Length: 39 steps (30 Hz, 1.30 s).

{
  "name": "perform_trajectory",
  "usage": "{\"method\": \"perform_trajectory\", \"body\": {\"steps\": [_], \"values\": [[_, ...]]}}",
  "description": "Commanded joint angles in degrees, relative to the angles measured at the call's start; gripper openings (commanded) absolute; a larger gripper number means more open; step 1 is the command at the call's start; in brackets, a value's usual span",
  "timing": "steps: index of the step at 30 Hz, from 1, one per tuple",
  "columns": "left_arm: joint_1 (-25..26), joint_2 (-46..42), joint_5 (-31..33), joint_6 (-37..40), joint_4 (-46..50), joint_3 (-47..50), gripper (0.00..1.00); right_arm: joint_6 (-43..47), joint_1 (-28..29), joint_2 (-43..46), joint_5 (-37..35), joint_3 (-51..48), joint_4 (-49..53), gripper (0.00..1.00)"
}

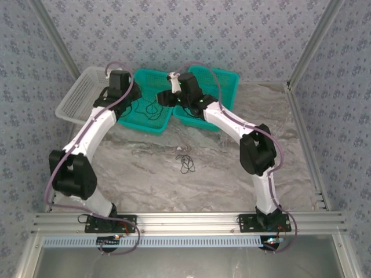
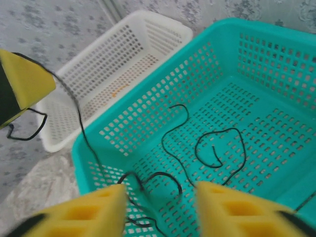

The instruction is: Untangle the cables

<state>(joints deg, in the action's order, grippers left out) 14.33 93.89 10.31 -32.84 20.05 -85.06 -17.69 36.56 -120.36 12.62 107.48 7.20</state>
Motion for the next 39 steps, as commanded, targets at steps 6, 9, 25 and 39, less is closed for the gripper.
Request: {"method": "perform_trajectory", "body": {"steps": [6,9,25,39], "values": [[1.9,1.5,-2.5,3.4,10.3,-2.7,0.99,2.1,-0.9,15.8,-13.0,-16.2,8.3,0.87],[4.5,-1.8,-1.8,4.1,9.4,0.9,0.99,3.2,-0.3,25.0,-11.9,-27.6,6.1,1.00],[11.5,-9.0,-1.1,-0.9,3.9,13.4,0.99,-10.9,4.9,36.6,-5.4,-59.5,3.1,0.53],[11.6,-8.4,-0.4,-1.2,4.3,12.3,0.99,-14.9,10.1,26.2,-11.4,-57.2,2.9,0.39]]}}
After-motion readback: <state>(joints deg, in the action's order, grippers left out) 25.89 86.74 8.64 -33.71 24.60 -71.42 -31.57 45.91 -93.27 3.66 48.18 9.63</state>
